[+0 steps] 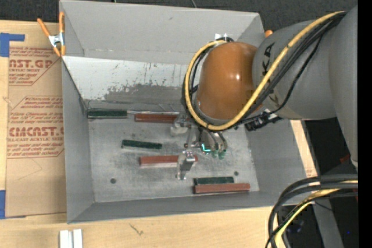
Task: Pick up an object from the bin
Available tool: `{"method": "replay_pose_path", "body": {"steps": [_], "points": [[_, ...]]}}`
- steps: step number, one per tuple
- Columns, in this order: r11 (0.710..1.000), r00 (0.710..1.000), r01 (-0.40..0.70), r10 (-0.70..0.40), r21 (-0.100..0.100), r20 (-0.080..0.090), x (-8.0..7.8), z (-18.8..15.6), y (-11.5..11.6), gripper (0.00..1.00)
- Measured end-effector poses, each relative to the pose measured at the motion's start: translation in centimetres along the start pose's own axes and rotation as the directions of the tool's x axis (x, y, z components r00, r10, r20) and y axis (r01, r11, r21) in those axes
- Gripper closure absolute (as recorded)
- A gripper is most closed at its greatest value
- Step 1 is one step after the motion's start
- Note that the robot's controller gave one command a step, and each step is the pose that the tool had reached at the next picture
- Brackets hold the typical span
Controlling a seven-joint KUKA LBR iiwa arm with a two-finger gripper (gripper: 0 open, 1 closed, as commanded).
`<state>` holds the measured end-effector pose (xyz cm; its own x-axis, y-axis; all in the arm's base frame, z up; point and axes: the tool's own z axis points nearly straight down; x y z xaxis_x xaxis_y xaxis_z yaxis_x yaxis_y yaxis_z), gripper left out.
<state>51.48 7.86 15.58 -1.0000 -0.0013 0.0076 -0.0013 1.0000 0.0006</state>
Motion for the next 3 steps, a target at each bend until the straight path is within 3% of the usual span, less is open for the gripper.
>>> {"method": "replay_pose_path", "body": {"steps": [1,2,3], "points": [[1.000,1.000,0.000,0.000,-0.001,0.008,-0.2,-0.4,0.0,0.00],[1.000,1.000,0.001,-0.001,-0.004,0.020,-4.1,7.9,0.1,1.00],[1.000,1.000,0.001,-0.001,-0.004,0.020,-4.1,7.9,0.1,1.00]]}}
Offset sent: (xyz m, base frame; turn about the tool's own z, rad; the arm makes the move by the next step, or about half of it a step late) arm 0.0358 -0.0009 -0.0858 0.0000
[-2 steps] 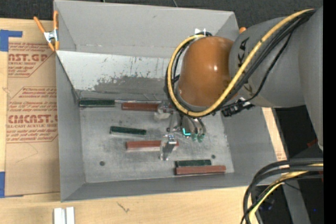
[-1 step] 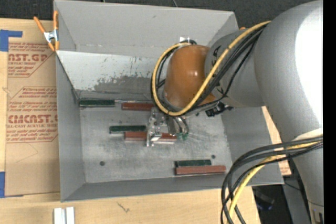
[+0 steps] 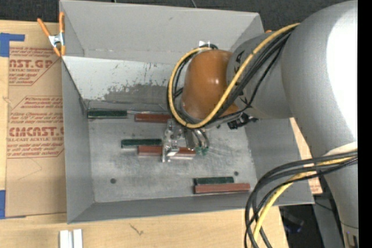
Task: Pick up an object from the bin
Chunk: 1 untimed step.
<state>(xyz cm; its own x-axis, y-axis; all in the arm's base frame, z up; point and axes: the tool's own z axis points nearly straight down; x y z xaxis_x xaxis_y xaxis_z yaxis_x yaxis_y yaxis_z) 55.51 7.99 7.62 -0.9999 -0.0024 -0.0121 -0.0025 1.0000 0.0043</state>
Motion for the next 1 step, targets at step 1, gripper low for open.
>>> {"method": "replay_pose_path", "body": {"steps": [1], "points": [[1.000,1.000,-0.019,0.019,0.004,-0.011,-0.28,-23.38,-0.85,1.00]]}}
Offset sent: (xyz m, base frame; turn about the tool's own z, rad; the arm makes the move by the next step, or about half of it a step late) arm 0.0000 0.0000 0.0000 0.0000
